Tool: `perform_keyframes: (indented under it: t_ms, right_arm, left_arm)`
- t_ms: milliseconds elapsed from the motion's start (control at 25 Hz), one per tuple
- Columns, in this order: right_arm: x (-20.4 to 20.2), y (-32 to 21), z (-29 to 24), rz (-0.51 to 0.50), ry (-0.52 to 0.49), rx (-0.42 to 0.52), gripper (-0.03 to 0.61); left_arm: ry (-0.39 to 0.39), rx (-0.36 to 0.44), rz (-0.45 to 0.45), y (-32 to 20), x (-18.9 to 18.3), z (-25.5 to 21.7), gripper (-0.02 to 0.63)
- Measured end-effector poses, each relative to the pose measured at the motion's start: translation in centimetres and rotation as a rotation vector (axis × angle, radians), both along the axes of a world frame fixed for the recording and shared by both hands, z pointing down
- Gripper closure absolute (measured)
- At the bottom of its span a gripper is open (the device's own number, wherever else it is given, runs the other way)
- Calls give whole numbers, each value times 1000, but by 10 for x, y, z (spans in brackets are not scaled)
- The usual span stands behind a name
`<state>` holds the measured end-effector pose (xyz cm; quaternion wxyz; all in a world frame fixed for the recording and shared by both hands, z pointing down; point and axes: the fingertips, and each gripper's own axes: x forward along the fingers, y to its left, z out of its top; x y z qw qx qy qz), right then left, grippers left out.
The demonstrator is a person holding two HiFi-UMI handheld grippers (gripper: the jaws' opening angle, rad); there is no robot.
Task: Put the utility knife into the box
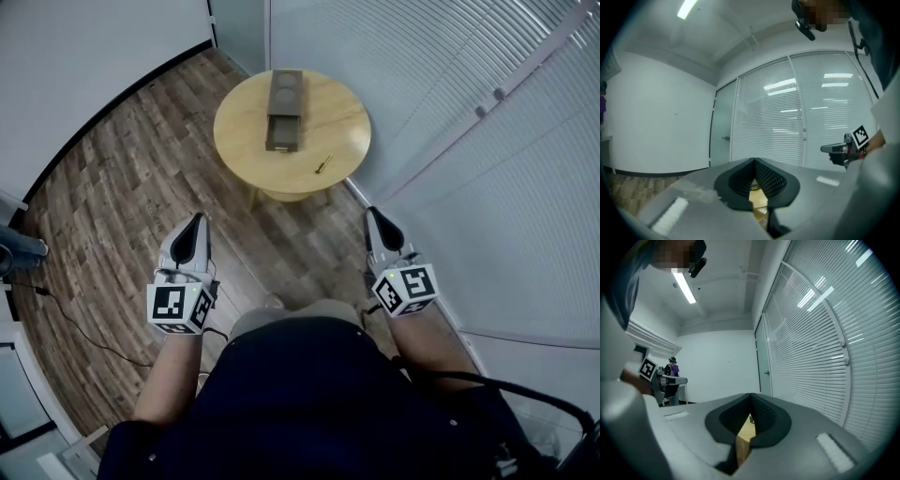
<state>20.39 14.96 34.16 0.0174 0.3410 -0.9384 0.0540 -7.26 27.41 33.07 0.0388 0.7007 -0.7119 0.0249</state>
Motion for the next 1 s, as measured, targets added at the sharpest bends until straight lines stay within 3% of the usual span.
perform_keyframes:
  t_ms: [160, 520, 1000]
  right_arm:
    - [-23, -4, 2, 15, -7, -3, 571]
    - [-54, -45, 6, 31, 16, -40, 569]
    - [-134, -163, 18, -6, 43, -70, 569]
  left_arm:
    - [3, 44, 32, -21, -23, -16, 611]
    - [11, 17, 40, -55, -58, -11, 611]
    - [5, -24, -7, -150, -123, -11, 611]
